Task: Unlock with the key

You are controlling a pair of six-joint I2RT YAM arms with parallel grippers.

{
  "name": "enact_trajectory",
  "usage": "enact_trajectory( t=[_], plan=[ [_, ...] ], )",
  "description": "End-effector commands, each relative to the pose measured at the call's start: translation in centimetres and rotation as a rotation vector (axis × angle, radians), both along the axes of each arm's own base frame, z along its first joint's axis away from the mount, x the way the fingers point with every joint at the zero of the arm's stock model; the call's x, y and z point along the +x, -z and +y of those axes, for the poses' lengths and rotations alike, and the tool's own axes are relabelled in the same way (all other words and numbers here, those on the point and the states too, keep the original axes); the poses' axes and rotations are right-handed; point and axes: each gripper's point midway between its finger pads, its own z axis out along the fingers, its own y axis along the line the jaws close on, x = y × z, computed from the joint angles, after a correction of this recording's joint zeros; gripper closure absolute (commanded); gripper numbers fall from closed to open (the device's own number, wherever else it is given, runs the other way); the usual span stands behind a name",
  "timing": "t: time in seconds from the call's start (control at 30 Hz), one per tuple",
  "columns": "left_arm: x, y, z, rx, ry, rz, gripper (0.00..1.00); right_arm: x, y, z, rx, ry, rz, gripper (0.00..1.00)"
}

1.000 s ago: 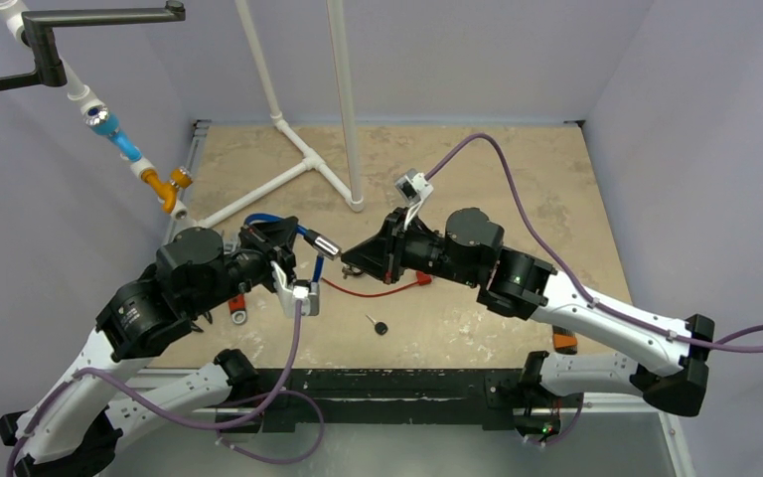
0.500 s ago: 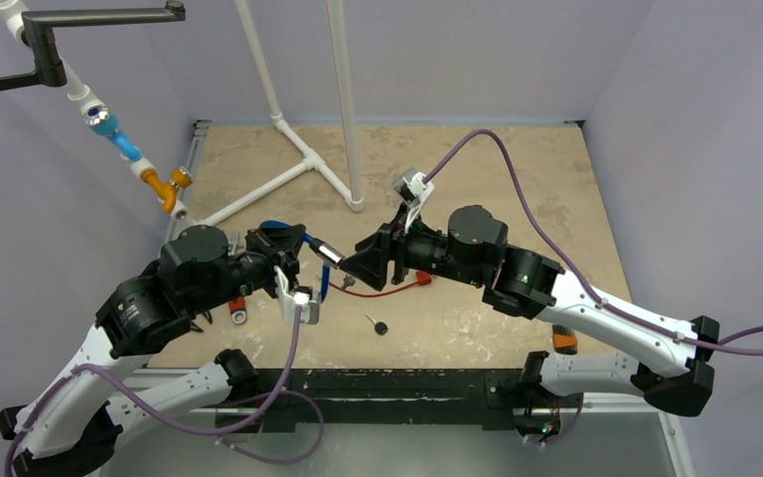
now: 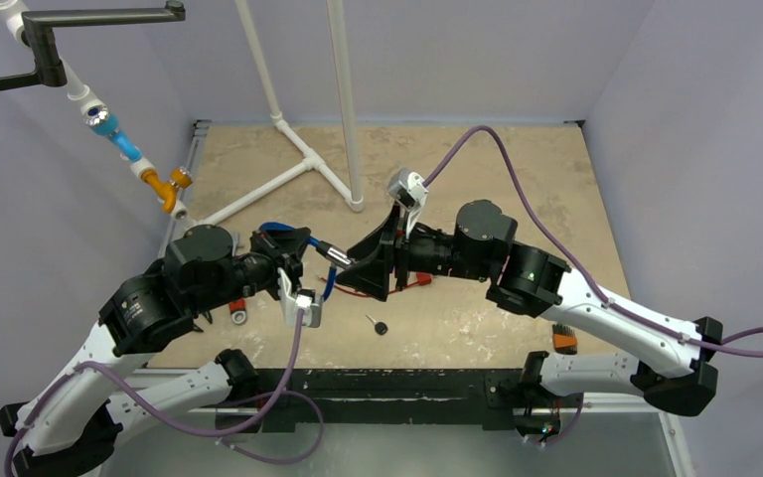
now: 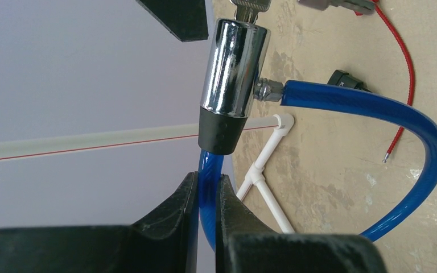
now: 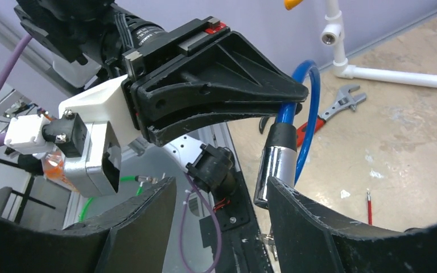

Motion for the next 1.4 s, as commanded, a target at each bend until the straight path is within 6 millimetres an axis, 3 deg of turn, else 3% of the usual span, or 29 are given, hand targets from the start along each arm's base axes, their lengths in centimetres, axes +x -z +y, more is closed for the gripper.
enact_trajectory(
  t=[0.0, 0.13, 0.23, 0.37, 0.53, 0.67, 0.8, 0.9, 0.93, 0.97, 1.03, 1.07, 1.17, 1.37],
  plan=[
    [-0.1, -2.2, -0.4, -0.063, 0.019, -0.055, 1.0, 0.9, -2.5, -0.4, 0.005, 0.05, -0.079, 0.4],
    [-0.2, -2.2, -0.4, -0.063, 0.023, -0.057, 1.0, 3.5, -0.8, -0.4, -0.099, 0.162, -0.093, 0.38],
    [-0.2, -2.4, -0.4, -0.067, 0.025, -0.06, 1.0, 4.1, -0.4, -0.5, -0.122, 0.189, -0.11, 0.37],
    [-0.3, -2.4, -0.3, -0.066, 0.025, -0.064, 1.0, 3.7, 0.1, 0.0, -0.141, 0.151, -0.113, 0.38],
    [-0.2, -2.5, -0.3, -0.065, 0.021, -0.069, 1.0, 2.6, 1.2, 0.8, -0.163, 0.068, -0.1, 0.48],
    [-0.2, -2.5, -0.3, -0.066, 0.023, -0.067, 1.0, 1.6, 1.1, 1.1, -0.136, 0.02, -0.086, 0.64],
    [-0.3, -2.6, -0.4, -0.075, 0.025, -0.059, 1.0, 2.0, 0.8, 1.2, -0.129, 0.039, -0.088, 0.97],
    [-1.0, -2.7, -0.5, -0.107, 0.036, -0.005, 1.0, 2.2, 0.5, 1.0, -0.13, 0.049, -0.11, 1.0],
    [-1.4, -2.9, -0.7, -0.127, 0.047, 0.029, 0.97, 2.2, 0.6, 0.9, -0.139, 0.046, -0.12, 1.0],
    [-1.9, -2.8, -0.8, -0.143, 0.054, 0.073, 0.89, 2.1, 0.5, 0.8, -0.144, 0.041, -0.132, 1.0],
    [-3.3, -2.9, -1.2, -0.177, 0.082, 0.182, 0.62, 2.1, 0.6, 0.6, -0.163, 0.033, -0.152, 1.0],
    [-4.0, -2.8, -1.4, -0.189, 0.097, 0.242, 0.54, 2.0, 0.6, 0.5, -0.17, 0.023, -0.16, 1.0],
    [-6.3, -2.1, -1.8, -0.202, 0.123, 0.431, 0.35, 1.5, 0.5, 0.2, -0.189, -0.003, -0.18, 1.0],
    [-8.1, -0.9, -2.9, -0.234, 0.088, 0.764, 0.26, 0.5, -0.2, -0.4, -0.193, -0.044, -0.207, 1.0]
  ],
)
